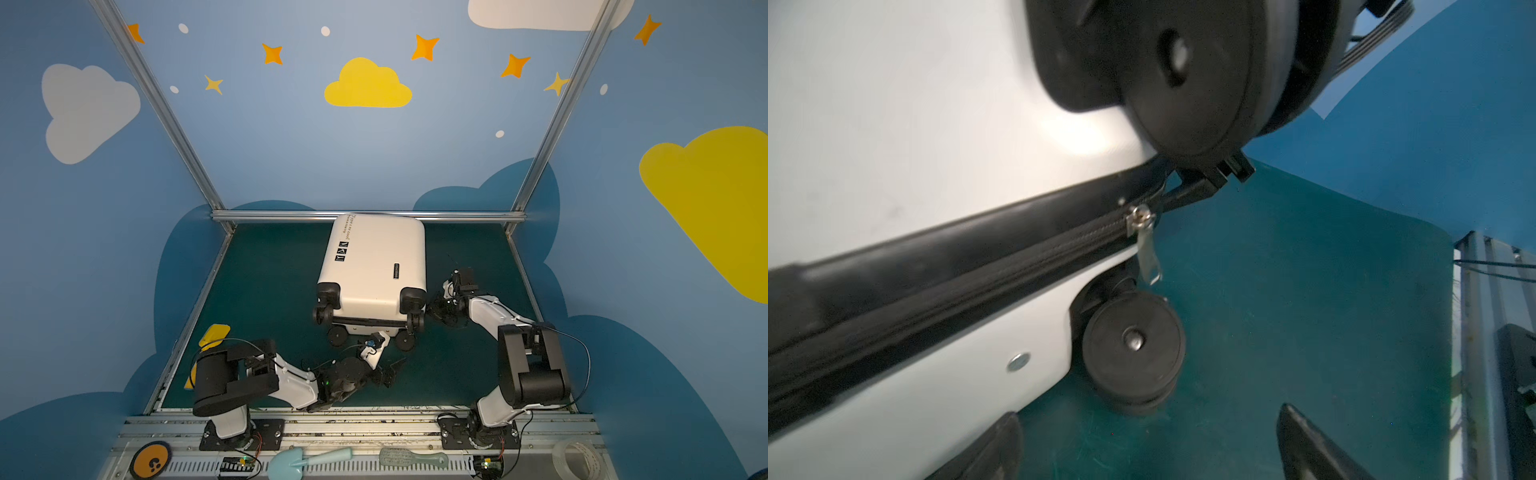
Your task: Pack the luggage
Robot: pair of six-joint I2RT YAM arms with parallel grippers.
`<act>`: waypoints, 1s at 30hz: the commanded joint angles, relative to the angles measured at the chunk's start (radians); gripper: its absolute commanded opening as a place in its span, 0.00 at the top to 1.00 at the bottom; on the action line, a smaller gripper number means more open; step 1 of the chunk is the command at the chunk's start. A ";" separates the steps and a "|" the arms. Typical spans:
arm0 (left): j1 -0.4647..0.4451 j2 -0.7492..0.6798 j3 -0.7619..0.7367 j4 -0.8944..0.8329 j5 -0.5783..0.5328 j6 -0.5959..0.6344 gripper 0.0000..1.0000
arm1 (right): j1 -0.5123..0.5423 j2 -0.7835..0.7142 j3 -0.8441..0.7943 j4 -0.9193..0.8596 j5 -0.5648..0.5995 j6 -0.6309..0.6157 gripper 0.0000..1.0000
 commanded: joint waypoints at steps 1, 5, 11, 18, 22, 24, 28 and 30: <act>0.013 -0.021 0.005 0.015 -0.015 -0.014 0.12 | 0.067 -0.035 -0.015 0.005 -0.056 0.025 0.73; 0.018 -0.023 -0.007 0.023 -0.057 -0.020 0.15 | 0.087 -0.039 -0.019 0.003 -0.046 0.028 0.74; 0.038 -0.034 -0.052 0.063 -0.079 -0.022 0.25 | 0.090 -0.039 -0.022 -0.002 -0.047 0.028 0.75; 0.062 -0.028 -0.042 0.083 -0.038 -0.011 0.40 | 0.094 -0.039 -0.017 -0.008 -0.048 0.024 0.78; 0.071 -0.014 -0.022 0.094 -0.016 -0.010 0.40 | 0.095 -0.036 -0.014 -0.012 -0.048 0.024 0.79; 0.074 -0.001 -0.010 0.110 -0.015 -0.008 0.40 | 0.096 -0.036 -0.013 -0.013 -0.045 0.022 0.80; 0.080 0.027 0.017 0.135 -0.016 -0.006 0.44 | 0.101 -0.032 -0.010 -0.015 -0.045 0.023 0.81; 0.086 0.043 0.034 0.143 -0.007 -0.005 0.44 | 0.103 -0.031 -0.007 -0.017 -0.043 0.023 0.81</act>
